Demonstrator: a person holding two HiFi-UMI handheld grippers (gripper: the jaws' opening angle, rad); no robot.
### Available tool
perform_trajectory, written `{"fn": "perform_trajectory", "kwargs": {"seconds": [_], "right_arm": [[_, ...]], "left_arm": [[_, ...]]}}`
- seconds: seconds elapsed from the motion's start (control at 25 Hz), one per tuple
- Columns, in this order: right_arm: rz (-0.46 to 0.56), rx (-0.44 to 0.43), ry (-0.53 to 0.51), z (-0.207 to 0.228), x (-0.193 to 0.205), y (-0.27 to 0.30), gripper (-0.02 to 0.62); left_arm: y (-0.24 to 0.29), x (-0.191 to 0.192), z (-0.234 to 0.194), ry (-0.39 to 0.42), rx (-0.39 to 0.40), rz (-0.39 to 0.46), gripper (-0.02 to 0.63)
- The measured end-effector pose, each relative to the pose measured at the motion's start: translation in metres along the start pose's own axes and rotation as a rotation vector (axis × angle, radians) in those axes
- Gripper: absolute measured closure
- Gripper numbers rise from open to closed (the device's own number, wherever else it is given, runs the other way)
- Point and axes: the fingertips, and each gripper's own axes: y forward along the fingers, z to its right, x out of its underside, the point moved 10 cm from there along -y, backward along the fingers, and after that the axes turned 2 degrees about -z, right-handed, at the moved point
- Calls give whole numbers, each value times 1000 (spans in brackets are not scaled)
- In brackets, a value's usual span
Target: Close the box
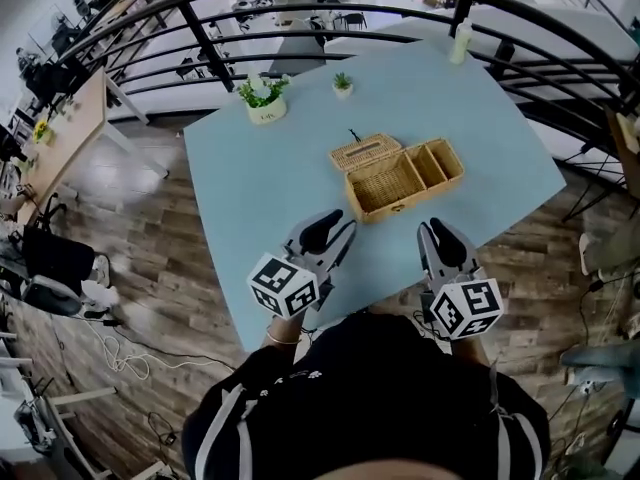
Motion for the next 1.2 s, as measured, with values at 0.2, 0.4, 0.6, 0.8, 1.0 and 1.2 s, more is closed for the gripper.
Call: {"fn": "perform_trajectory", "kwargs": {"seconds": [0.2,0.4,0.6,0.8,1.0,1.2], "right_arm": [[-25,-31,-6,13,-8,15,512],[-43,-108,3,44,-20,47,512],[-70,-217,-12,53,-36,93,512],[-104,-304,-13,83,-37,125,514],[-141,-350,-1,107,-36,153,512],[-182,-376,11,119,-29,169,512]], "left_arm": [[7,-2,-9,-25,-38,-7,494],[27,-4,-13,-69,-106,-7,494],[28,-11,-29,-124,-215,23,492],[48,-7,-42,-145,-315,26,489],[68,-6,-62,-186,-367,9,480],[81,-3,-81,-226,-382,-15,476]]}}
